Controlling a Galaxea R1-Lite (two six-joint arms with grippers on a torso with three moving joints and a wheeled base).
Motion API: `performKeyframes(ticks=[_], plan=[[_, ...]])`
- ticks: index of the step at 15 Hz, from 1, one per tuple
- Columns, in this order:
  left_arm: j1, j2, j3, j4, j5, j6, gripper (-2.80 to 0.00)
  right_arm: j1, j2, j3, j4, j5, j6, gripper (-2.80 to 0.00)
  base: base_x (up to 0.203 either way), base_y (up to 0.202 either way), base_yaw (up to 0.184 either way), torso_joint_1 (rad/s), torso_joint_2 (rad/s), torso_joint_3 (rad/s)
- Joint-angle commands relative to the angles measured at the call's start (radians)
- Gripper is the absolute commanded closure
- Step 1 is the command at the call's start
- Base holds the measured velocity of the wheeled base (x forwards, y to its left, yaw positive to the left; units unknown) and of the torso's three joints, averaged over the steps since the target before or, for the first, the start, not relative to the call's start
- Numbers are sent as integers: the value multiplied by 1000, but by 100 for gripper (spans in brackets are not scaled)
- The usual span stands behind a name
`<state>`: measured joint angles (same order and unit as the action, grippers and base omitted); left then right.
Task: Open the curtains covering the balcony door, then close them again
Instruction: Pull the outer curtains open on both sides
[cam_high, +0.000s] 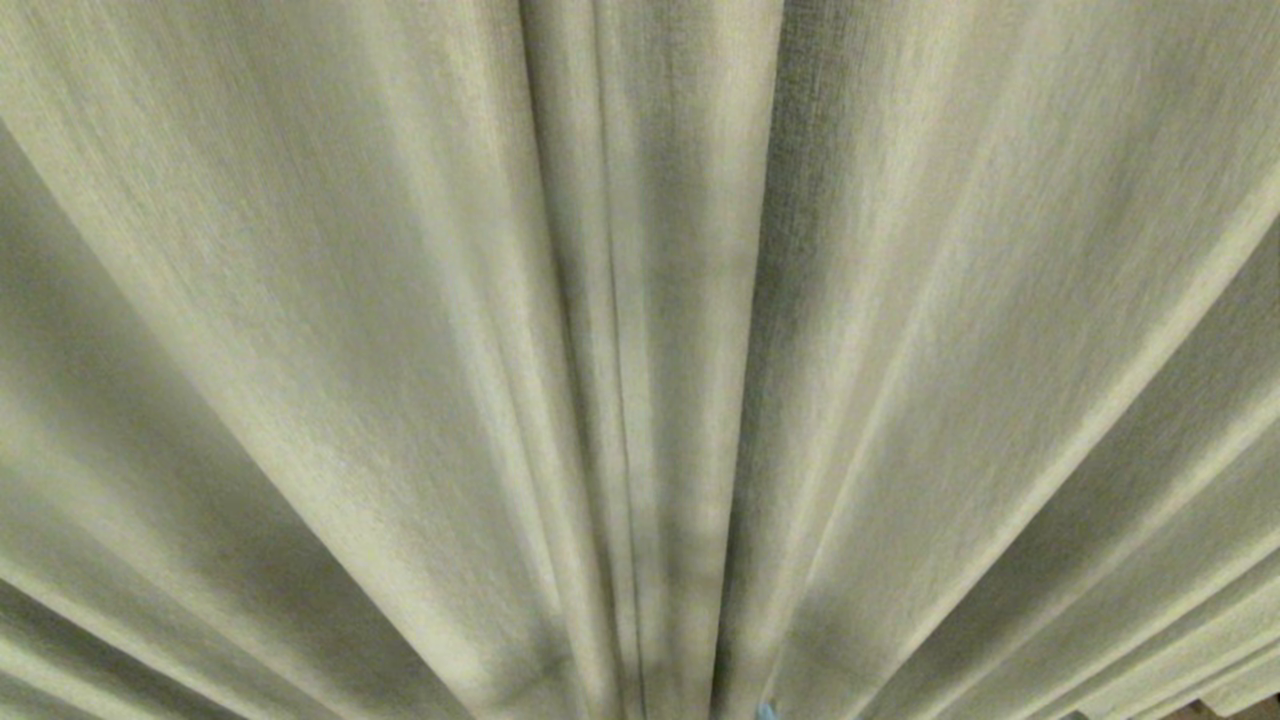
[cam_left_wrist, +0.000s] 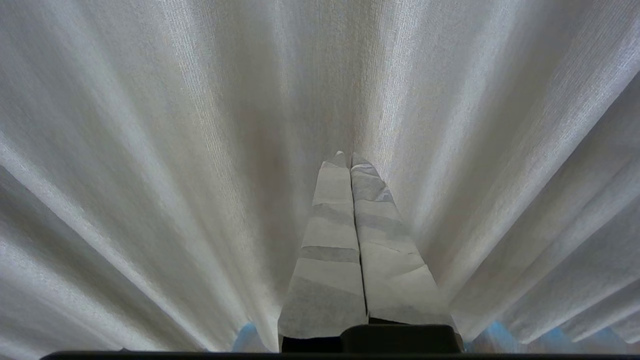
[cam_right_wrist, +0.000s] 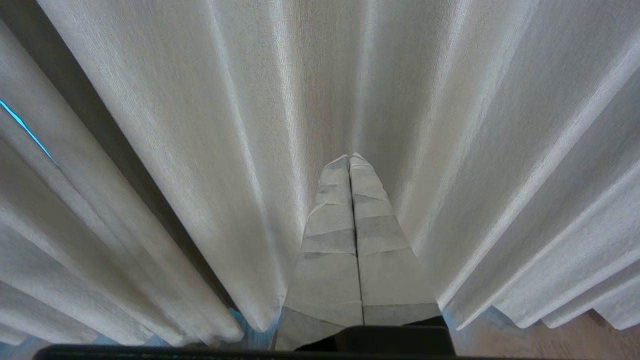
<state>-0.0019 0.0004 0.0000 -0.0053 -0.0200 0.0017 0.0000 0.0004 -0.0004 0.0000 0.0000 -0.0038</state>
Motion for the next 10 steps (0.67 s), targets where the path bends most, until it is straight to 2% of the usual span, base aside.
performKeyframes(ticks=[1, 10], plan=[[0, 0, 0, -1, 0, 0, 0, 0, 0, 0, 0, 0, -1, 0, 0, 0, 0, 0, 0, 0], [0, 0, 0, -1, 0, 0, 0, 0, 0, 0, 0, -3, -12, 0, 0, 0, 0, 0, 0, 0]])
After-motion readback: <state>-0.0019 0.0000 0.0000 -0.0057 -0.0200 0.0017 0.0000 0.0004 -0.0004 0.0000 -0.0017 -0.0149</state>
